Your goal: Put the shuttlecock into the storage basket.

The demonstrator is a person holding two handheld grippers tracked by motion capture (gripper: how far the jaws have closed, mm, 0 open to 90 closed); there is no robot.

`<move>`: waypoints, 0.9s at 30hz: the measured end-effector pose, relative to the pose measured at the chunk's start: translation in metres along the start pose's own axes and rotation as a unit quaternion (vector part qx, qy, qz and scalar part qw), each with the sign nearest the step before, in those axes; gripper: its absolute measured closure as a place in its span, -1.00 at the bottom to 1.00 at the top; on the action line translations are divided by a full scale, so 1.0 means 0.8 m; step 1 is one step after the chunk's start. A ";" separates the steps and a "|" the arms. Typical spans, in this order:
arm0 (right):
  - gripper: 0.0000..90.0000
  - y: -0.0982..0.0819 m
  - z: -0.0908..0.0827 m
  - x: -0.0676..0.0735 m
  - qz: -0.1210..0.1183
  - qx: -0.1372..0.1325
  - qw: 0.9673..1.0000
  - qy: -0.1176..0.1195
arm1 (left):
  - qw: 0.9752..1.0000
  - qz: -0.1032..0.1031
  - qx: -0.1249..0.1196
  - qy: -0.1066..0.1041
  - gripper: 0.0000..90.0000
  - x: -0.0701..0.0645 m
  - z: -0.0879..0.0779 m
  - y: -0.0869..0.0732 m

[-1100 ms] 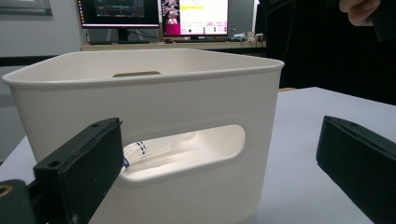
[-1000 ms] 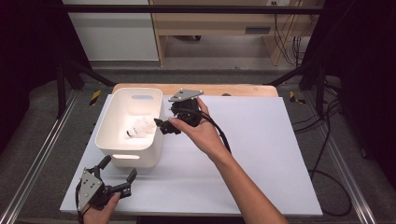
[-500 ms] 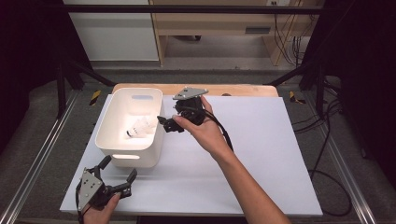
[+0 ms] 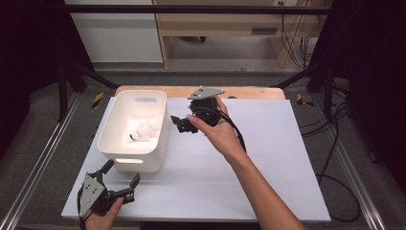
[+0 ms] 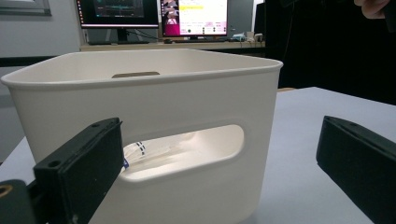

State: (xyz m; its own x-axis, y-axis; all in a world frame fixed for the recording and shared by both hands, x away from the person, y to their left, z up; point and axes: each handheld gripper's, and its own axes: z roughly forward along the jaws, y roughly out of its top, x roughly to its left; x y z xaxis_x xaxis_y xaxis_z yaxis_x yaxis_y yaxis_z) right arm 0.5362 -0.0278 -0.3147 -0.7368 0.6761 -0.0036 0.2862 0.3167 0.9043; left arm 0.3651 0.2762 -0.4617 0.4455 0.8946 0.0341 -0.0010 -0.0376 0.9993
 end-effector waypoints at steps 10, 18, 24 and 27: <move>-0.90 0.000 -0.019 -0.017 0.007 -0.010 1.000 -0.015 | 1.000 0.000 0.000 0.000 -0.98 0.000 0.000 0.000; -0.90 -0.002 -0.033 -0.030 0.007 -0.012 1.000 -0.028 | 1.000 0.001 0.001 0.000 -0.98 0.000 0.000 0.000; -0.89 -0.006 -0.044 -0.042 0.013 -0.016 0.999 -0.043 | 1.000 0.000 0.001 0.000 -0.98 0.000 0.000 0.000; -0.89 -0.009 -0.050 -0.049 0.013 -0.018 0.999 -0.049 | 1.000 0.002 0.002 -0.001 -0.98 -0.001 0.000 0.000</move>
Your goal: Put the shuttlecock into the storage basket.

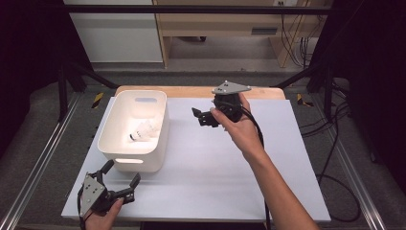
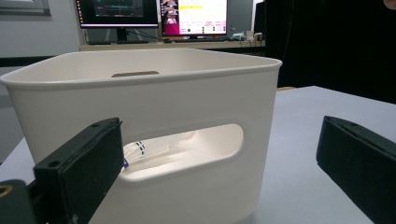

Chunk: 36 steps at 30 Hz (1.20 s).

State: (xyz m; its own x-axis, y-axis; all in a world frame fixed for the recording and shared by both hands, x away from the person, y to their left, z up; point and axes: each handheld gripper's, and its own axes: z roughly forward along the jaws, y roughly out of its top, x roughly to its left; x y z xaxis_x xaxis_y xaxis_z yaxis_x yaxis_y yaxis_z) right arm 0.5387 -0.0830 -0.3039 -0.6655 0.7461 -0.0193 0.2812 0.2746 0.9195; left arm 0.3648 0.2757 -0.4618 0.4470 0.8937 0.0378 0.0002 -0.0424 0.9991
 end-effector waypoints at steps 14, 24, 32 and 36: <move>-0.89 -0.024 -0.036 -0.047 0.035 -0.006 0.999 -0.035 | 1.000 0.000 0.001 0.003 -0.98 0.001 -0.001 0.000; -0.89 -0.045 -0.061 -0.074 0.054 -0.008 0.997 -0.053 | 1.000 0.000 0.001 0.005 -0.98 0.003 -0.001 -0.001; -0.89 -0.065 -0.078 -0.092 0.068 -0.006 0.995 -0.066 | 1.000 -0.001 0.002 0.006 -0.98 0.002 -0.001 -0.001; -0.89 -0.072 -0.088 -0.099 0.076 -0.013 0.994 -0.074 | 1.000 0.000 0.002 0.005 -0.98 0.002 -0.001 -0.001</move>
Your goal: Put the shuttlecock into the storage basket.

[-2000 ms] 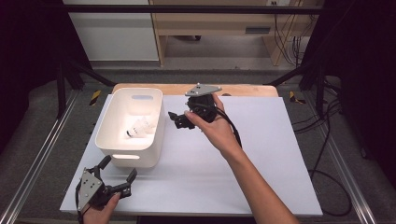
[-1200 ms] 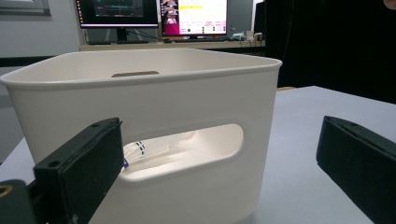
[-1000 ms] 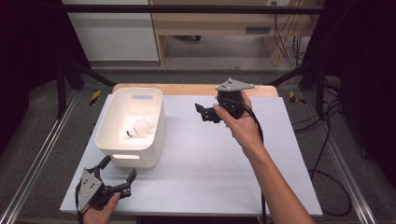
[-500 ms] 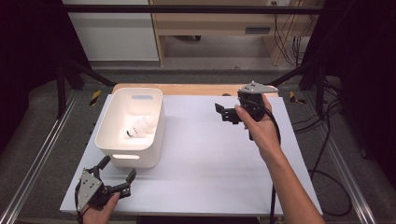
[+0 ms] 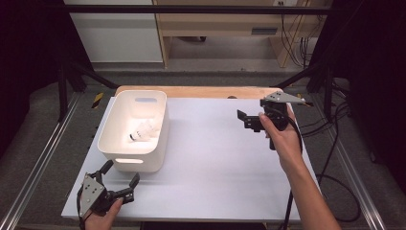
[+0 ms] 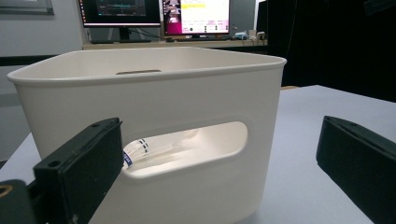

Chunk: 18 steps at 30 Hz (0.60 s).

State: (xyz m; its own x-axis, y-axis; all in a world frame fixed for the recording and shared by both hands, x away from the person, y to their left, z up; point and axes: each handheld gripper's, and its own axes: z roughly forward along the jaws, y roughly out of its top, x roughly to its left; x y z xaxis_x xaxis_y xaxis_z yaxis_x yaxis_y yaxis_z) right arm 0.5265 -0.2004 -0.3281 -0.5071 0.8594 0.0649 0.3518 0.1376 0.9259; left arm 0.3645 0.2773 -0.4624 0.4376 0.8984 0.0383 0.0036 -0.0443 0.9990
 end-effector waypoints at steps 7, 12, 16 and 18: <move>-0.89 -0.009 -0.015 -0.014 0.008 -0.011 1.000 -0.005 | 1.000 0.000 0.000 0.001 -0.98 0.000 -0.001 0.000; -0.90 -0.017 -0.025 -0.021 0.012 -0.014 1.000 -0.008 | 1.000 0.002 0.002 0.001 -0.98 -0.001 -0.001 0.000; -0.90 -0.023 -0.032 -0.027 0.017 -0.016 1.000 -0.011 | 1.000 0.001 0.002 0.002 -0.98 -0.001 -0.001 -0.001; -0.89 -0.027 -0.035 -0.029 0.020 -0.016 1.000 -0.012 | 1.000 0.002 0.002 0.002 -0.98 -0.001 -0.001 -0.001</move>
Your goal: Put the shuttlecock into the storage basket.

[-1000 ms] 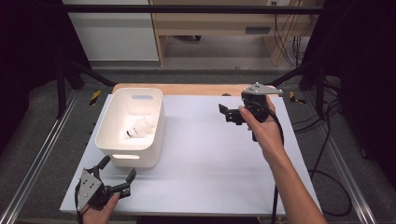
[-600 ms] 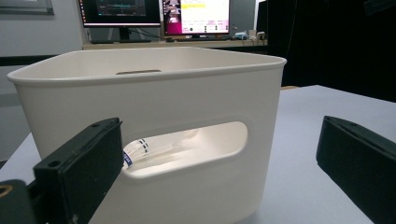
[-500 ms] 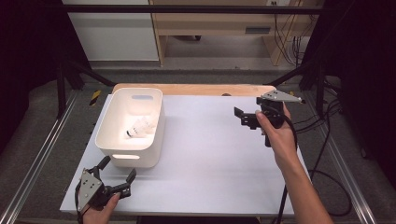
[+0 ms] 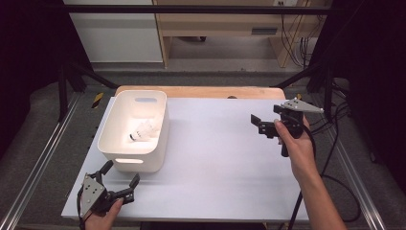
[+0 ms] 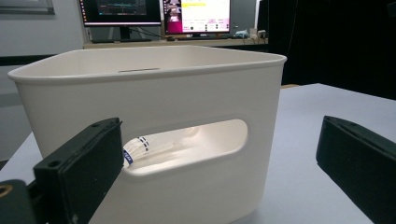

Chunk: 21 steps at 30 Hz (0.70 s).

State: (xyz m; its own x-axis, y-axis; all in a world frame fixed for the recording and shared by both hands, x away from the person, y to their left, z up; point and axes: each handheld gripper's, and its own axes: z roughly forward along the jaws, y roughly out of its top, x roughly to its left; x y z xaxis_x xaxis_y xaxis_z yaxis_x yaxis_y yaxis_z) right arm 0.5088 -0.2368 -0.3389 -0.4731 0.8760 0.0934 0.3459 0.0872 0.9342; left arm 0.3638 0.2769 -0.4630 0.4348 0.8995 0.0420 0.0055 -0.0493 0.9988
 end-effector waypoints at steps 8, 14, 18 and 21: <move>-0.89 -0.015 -0.015 -0.012 0.007 0.001 1.000 -0.009 | 1.000 0.003 0.001 0.000 -0.98 -0.001 0.000 0.000; -0.89 -0.027 -0.027 -0.020 0.013 -0.001 1.000 -0.011 | 1.000 0.005 0.003 0.001 -0.98 -0.001 0.001 0.000; -0.90 -0.036 -0.035 -0.022 0.018 -0.003 1.000 -0.011 | 1.000 0.005 0.002 0.002 -0.98 -0.001 0.001 0.000; -0.90 -0.042 -0.040 -0.023 0.019 -0.004 1.000 -0.010 | 1.000 0.006 0.000 0.002 -0.98 0.000 0.000 0.000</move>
State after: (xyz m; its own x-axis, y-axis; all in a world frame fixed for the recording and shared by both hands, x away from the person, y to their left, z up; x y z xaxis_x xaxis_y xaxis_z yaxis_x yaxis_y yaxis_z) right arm 0.4795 -0.2708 -0.3611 -0.4432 0.8882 0.1213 0.3562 0.0504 0.9330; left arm 0.3637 0.2766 -0.4628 0.4318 0.9004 0.0535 0.0008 -0.0597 0.9982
